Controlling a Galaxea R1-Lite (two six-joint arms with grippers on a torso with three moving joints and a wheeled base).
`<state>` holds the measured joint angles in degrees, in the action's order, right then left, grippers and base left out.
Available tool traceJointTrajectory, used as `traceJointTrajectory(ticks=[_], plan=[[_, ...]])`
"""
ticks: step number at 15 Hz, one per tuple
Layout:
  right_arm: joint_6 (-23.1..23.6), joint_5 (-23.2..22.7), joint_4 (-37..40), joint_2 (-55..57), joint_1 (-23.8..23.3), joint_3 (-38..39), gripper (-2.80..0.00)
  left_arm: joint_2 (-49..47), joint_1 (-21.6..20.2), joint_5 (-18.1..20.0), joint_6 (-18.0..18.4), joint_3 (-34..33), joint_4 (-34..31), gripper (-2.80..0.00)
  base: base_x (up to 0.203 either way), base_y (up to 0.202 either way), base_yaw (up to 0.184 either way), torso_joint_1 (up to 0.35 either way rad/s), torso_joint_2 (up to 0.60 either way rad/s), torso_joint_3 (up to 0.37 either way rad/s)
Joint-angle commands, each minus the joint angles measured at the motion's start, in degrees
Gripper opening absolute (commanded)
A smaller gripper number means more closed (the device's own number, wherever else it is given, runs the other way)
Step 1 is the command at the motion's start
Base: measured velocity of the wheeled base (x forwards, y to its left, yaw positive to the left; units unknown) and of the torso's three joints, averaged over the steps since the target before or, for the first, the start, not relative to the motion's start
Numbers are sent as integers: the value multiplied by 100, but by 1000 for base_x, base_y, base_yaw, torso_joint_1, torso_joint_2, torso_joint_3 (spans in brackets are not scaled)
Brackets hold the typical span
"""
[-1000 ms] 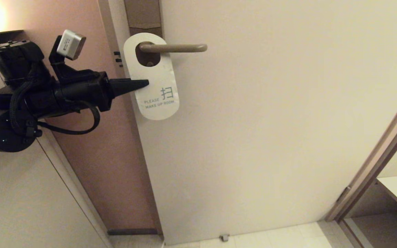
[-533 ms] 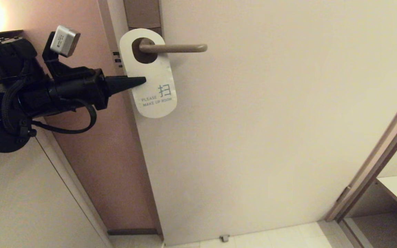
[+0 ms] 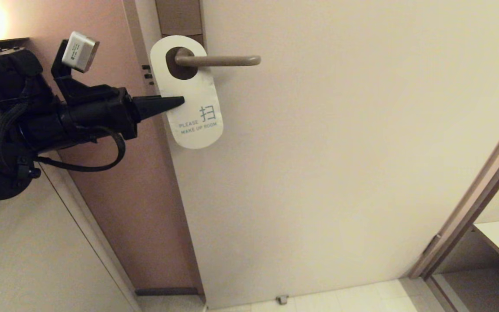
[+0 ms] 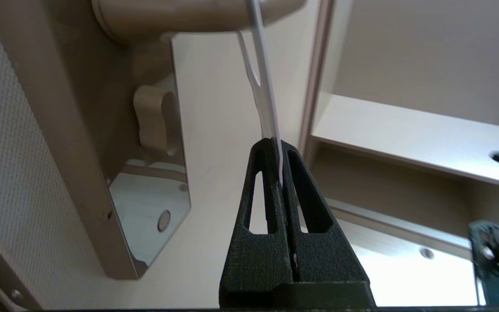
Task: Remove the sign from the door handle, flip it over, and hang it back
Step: Take down the sign
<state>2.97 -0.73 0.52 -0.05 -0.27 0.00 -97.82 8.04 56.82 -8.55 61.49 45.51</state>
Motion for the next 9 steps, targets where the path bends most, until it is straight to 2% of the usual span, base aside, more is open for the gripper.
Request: traceJointTrajectory(ticks=[1, 4, 7, 9], plan=[[1, -1, 0, 5, 0, 0, -280, 35, 97, -93, -7, -5, 28, -280, 0, 0, 0, 0, 0, 0], [1, 3, 0, 5, 0, 0, -280, 62, 244, -360, 66, -5, 12, -280, 0, 0, 0, 0, 0, 0], [1, -6, 0, 5, 0, 0, -280, 78, 374, -788, 236, -30, -52, -280, 0, 0, 0, 0, 0, 0], [1, 3, 0, 5, 0, 0, -280, 151, 410, -893, 296, -127, -68, -280, 0, 0, 0, 0, 0, 0]])
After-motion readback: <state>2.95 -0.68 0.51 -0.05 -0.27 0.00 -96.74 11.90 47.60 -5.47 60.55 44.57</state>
